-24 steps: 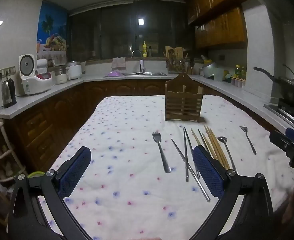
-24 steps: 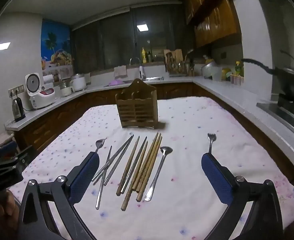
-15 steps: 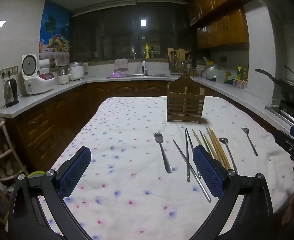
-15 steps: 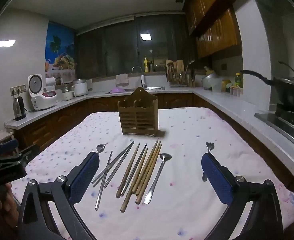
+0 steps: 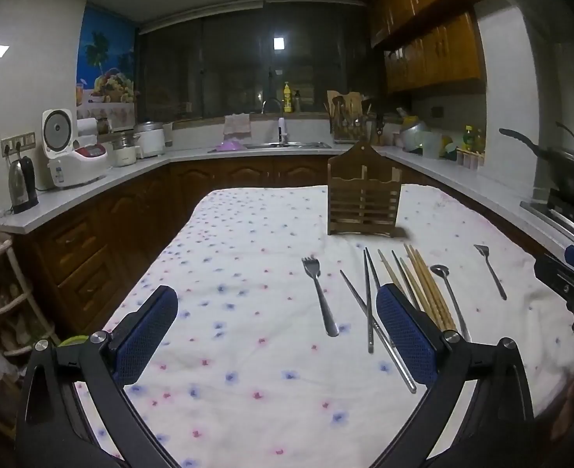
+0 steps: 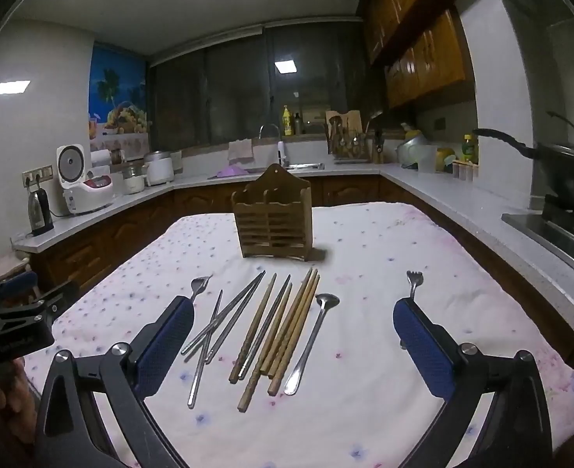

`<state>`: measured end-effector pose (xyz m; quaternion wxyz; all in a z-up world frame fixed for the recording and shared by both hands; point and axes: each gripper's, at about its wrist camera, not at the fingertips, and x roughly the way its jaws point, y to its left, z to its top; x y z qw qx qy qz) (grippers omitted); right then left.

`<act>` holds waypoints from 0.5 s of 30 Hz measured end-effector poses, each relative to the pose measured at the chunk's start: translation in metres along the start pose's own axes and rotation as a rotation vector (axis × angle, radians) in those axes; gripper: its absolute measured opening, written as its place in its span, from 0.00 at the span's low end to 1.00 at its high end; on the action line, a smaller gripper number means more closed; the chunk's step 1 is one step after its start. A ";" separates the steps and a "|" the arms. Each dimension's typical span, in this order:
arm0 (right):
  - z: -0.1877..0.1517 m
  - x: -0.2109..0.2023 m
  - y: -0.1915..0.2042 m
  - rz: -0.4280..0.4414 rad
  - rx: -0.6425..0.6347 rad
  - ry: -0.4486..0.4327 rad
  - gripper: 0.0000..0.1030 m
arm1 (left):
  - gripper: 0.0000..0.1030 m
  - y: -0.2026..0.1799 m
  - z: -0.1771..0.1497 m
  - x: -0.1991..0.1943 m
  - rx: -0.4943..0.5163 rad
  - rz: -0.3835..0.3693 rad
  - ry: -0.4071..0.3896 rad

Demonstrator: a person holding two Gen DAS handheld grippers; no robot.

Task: Organize utensils

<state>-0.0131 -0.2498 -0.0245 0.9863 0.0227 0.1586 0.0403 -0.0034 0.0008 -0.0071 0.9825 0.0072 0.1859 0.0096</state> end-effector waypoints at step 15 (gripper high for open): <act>0.002 0.003 0.001 0.010 0.005 0.004 1.00 | 1.00 -0.002 0.004 -0.001 0.003 -0.002 0.005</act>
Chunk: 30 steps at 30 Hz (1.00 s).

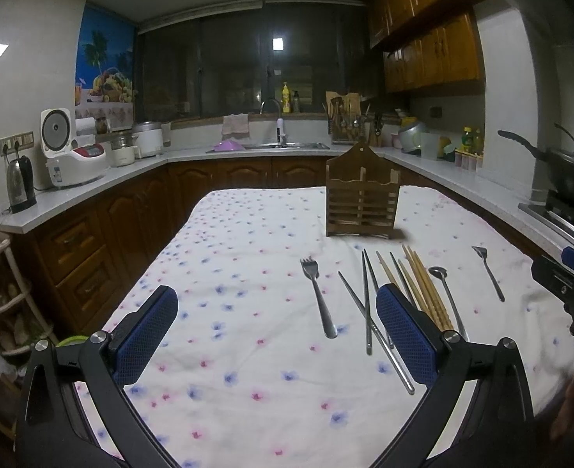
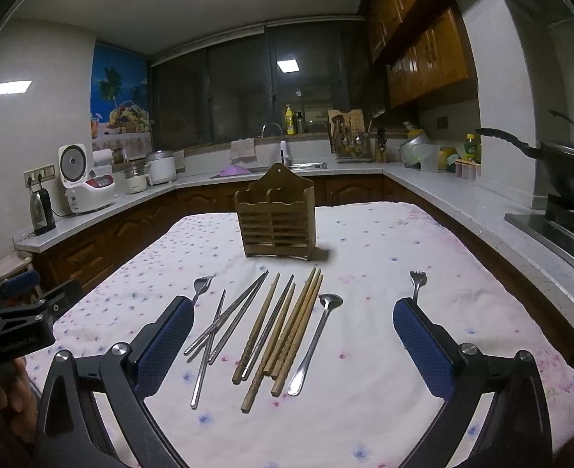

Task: Organize utensils

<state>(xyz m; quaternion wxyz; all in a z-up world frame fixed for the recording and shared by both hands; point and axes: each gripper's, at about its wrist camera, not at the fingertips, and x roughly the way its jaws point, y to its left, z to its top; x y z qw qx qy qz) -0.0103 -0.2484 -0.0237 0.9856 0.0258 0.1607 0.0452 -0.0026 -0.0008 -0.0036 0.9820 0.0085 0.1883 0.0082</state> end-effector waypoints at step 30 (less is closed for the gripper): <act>-0.001 0.002 0.004 -0.003 0.002 0.008 1.00 | 1.00 0.001 -0.002 0.011 0.000 -0.017 0.030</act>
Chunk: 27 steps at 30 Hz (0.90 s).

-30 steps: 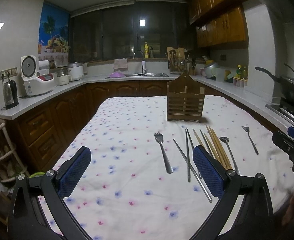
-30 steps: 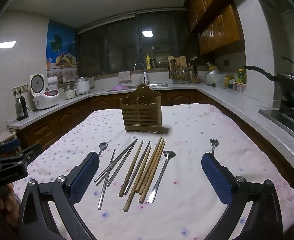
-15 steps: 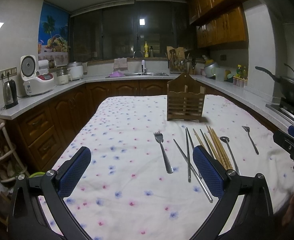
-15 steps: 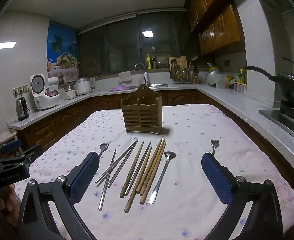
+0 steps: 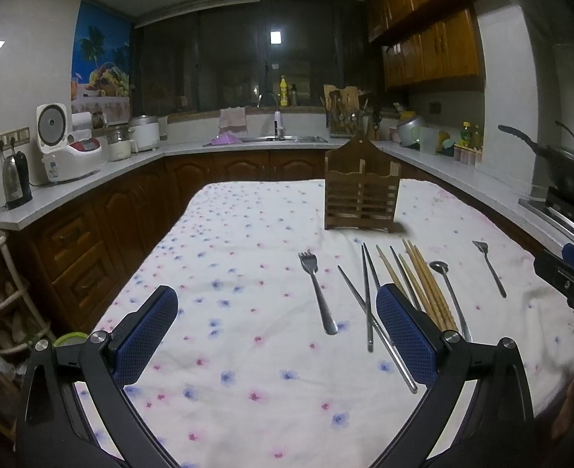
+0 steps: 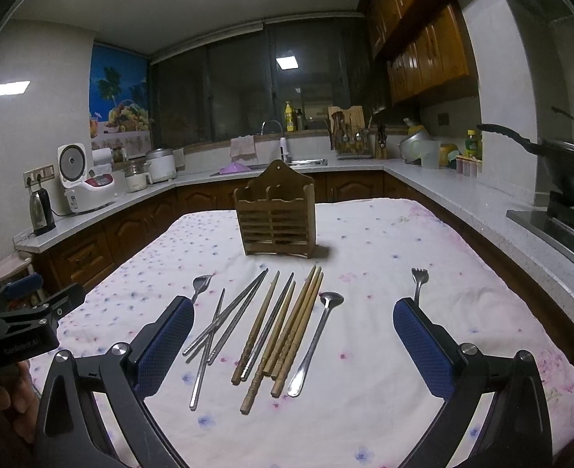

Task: Organize utensils

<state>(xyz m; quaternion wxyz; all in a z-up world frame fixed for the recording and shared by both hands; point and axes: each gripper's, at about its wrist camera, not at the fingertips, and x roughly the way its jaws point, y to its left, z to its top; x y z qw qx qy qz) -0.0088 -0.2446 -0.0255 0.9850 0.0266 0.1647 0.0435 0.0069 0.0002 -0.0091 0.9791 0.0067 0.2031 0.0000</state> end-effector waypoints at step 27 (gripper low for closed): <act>0.029 0.122 -0.049 0.125 0.173 0.333 0.52 | 0.83 -0.040 0.046 0.140 0.077 -0.201 0.351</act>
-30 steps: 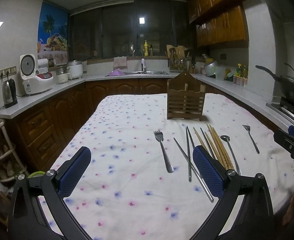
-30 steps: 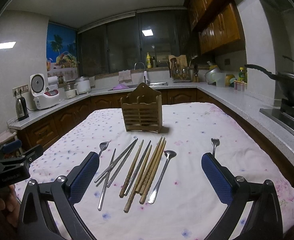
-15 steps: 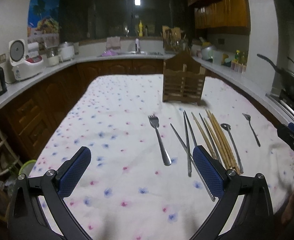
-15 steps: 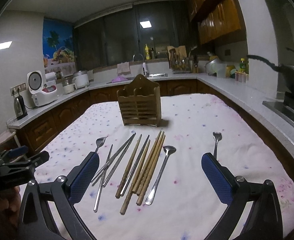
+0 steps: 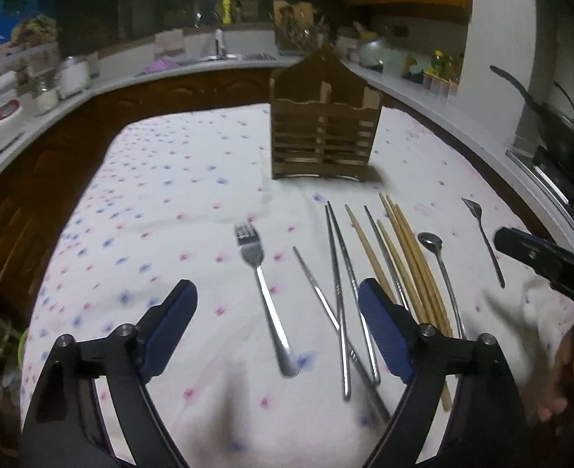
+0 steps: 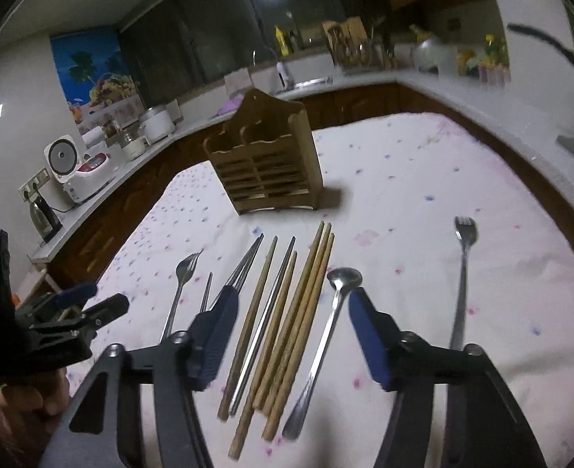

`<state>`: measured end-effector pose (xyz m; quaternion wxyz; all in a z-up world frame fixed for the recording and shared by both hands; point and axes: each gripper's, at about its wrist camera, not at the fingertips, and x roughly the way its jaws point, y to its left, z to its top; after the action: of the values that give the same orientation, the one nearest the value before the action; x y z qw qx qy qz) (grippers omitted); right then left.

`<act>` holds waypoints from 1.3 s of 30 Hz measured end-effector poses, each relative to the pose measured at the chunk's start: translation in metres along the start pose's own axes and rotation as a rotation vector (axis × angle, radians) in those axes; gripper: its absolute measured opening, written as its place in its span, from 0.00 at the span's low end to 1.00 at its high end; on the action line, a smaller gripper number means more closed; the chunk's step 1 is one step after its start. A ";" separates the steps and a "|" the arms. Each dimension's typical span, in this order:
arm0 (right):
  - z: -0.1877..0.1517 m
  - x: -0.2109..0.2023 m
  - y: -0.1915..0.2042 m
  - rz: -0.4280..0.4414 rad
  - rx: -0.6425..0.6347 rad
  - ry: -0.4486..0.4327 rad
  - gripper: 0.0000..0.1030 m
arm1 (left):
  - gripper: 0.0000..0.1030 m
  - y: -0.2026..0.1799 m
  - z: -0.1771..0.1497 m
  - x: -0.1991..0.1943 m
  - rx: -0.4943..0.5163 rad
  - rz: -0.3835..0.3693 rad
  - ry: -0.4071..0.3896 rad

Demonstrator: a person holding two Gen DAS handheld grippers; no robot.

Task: Organize utensils
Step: 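Lower the left tool to a steel chopstick while the right tool lowers to wooden chopsticks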

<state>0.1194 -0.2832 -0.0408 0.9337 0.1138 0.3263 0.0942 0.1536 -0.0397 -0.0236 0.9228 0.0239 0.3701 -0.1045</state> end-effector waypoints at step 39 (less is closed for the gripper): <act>0.050 0.149 -0.051 0.007 0.090 0.330 0.13 | 0.43 -0.036 0.056 0.159 0.180 -0.098 0.307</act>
<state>0.2710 -0.3022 -0.1047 0.8610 0.1395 0.4787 0.1004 0.2963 -0.1092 -0.0914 0.8433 0.1039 0.4967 -0.1768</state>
